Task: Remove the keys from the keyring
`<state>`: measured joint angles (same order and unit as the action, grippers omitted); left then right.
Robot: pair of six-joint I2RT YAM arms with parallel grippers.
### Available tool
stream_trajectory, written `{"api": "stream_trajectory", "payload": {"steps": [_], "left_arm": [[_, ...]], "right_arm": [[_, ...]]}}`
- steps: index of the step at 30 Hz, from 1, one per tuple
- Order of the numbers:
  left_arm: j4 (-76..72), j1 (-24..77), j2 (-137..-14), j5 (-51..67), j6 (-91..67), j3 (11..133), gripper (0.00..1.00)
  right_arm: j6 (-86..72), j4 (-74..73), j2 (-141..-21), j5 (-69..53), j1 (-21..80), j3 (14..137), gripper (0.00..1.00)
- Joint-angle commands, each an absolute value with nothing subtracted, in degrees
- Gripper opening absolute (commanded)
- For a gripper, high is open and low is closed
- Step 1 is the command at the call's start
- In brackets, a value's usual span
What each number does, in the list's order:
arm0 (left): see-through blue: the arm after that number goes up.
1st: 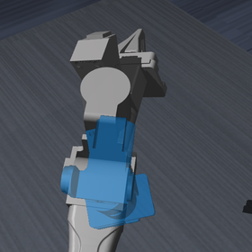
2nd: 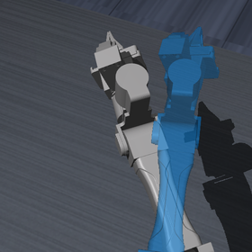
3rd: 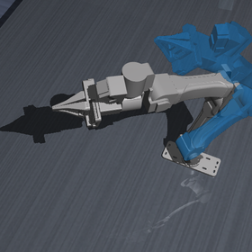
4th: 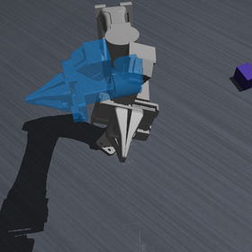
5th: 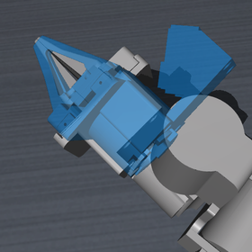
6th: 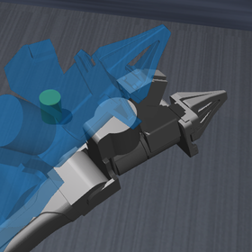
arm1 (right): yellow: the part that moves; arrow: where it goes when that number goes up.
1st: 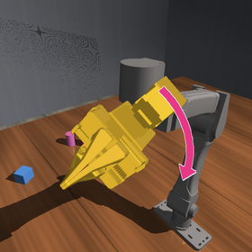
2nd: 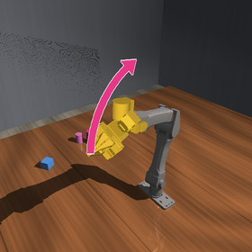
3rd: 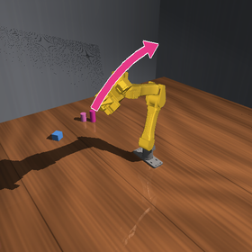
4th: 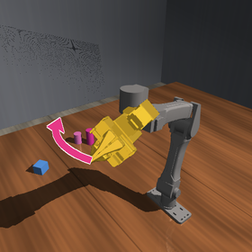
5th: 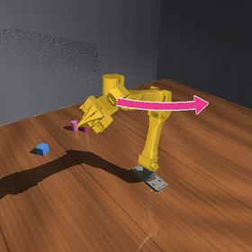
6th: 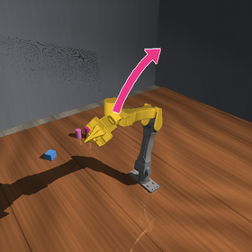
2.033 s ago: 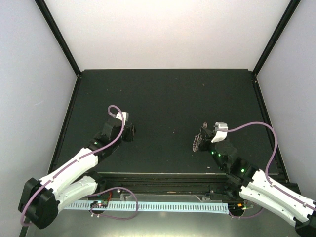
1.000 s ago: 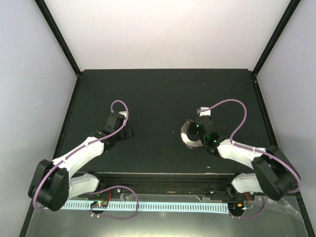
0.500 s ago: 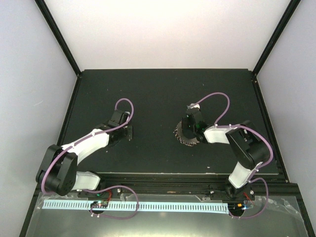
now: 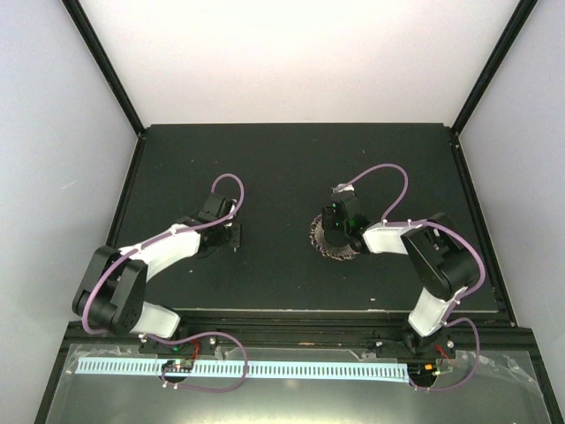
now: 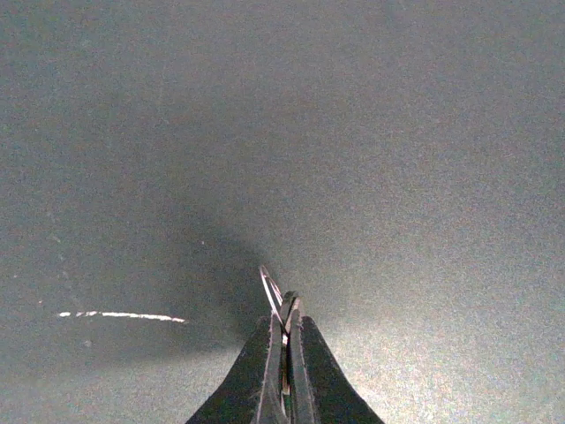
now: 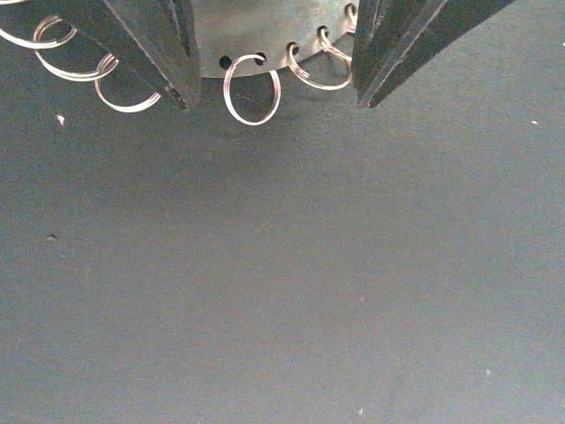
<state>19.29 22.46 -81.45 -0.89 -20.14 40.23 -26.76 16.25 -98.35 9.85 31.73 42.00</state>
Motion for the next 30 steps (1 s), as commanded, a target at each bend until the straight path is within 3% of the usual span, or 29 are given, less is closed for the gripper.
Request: {"api": "stream_trajectory", "payload": {"steps": [1, 4, 9, 13, 16, 21, 26, 30], "left_arm": [[19.8, 21.9, -83.7, -0.3, -18.4, 41.5, 0.01], [19.8, 21.7, -84.7, -0.2, -18.2, 42.0, 0.04], [19.8, 21.5, -84.9, -0.3, -18.2, 42.2, 0.29], [20.1, 21.2, -83.0, -1.0, -18.2, 42.5, 0.41], [20.0, 21.2, -80.3, -1.7, -17.9, 43.4, 0.62], [16.5, 20.7, -73.9, -1.0, -15.5, 45.1, 0.89], [12.5, 14.4, -69.4, 1.7, -14.4, 46.4, 0.99], [7.6, 2.2, -67.5, 7.5, -16.3, 43.8, 0.99]], "right_arm": [[-26.1, 17.0, -91.7, 9.5, 31.2, 39.4, 0.54], [-25.8, 16.2, -86.7, 9.5, 31.2, 37.5, 0.57], [-24.9, 13.7, -78.1, 10.5, 31.1, 34.5, 0.62], [-24.2, 11.6, -71.6, 11.6, 31.0, 33.1, 0.65], [-23.1, 10.0, -68.3, 10.7, 30.9, 33.9, 0.69], [-20.7, 6.2, -66.3, 7.7, 30.3, 38.8, 0.86], [-20.8, 3.4, -65.7, 1.3, 23.5, 43.0, 0.98], [-21.5, 3.6, -63.3, -2.9, 12.8, 40.9, 0.99]]}}
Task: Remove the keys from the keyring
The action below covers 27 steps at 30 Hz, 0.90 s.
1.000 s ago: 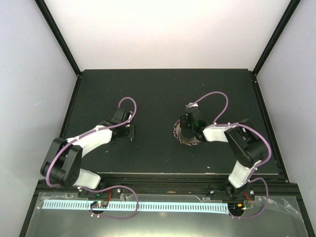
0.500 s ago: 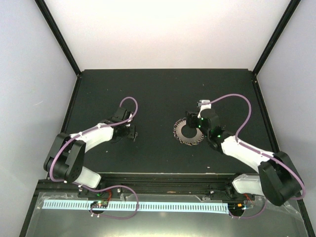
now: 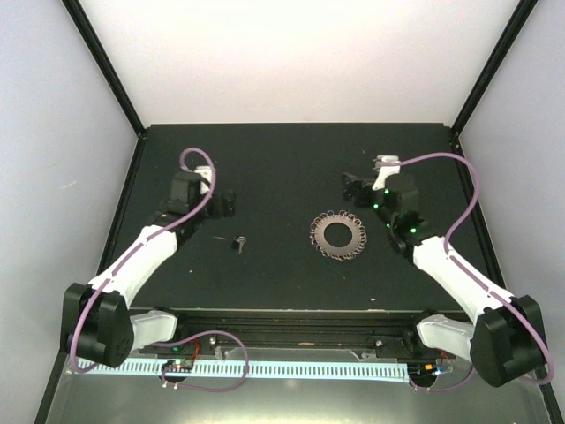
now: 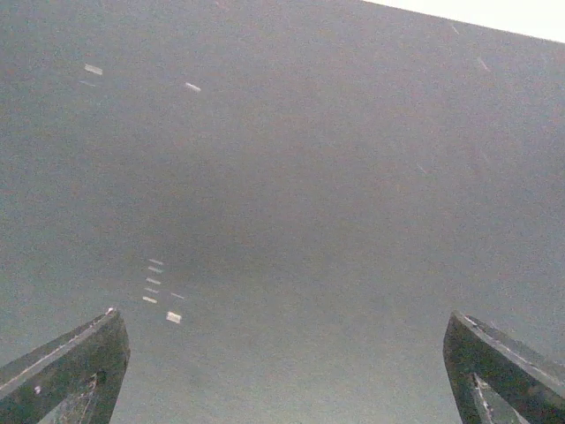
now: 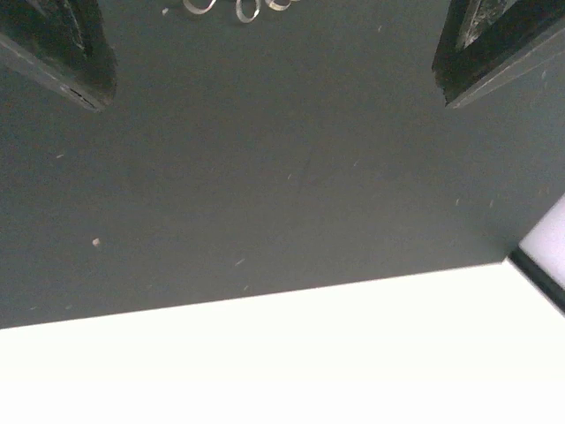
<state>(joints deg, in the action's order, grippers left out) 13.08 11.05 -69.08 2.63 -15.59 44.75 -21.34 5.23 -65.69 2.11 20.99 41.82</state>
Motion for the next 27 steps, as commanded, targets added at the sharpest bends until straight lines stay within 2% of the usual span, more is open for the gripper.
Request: {"api": "stream_trajectory", "payload": {"steps": [1, 5, 7, 11, 15, 22, 27], "left_arm": [[5.6, -0.7, -66.7, 8.3, -17.0, 42.3, 0.99], [-3.9, -10.9, -61.4, 8.8, -20.0, 33.6, 0.99], [-8.4, -13.1, -58.8, 3.4, -21.2, 28.9, 0.99], [-19.5, -13.4, -56.6, -5.8, -18.6, 19.4, 0.99], [-33.0, -13.2, -60.2, -4.4, -17.5, 13.9, 0.99], [-38.5, -10.7, -67.9, -4.0, -13.7, 17.1, 0.99], [-41.3, -9.1, -68.3, -5.7, -12.7, 16.6, 0.99]], "right_arm": [[-21.5, 3.8, -62.5, -3.3, 10.0, 39.8, 0.99], [-21.5, 8.0, -57.4, -3.1, -1.6, 32.5, 0.99], [-21.3, 13.7, -54.6, -1.2, -5.5, 27.1, 0.99], [-18.0, 27.1, -51.0, 4.1, -6.9, 17.5, 0.99], [-15.4, 46.8, -54.7, 3.3, -6.9, 8.6, 0.99], [-11.6, 54.2, -66.2, 0.0, -6.7, 9.9, 0.99], [-11.0, 54.0, -66.7, 1.0, -6.4, 10.6, 0.99]]}}
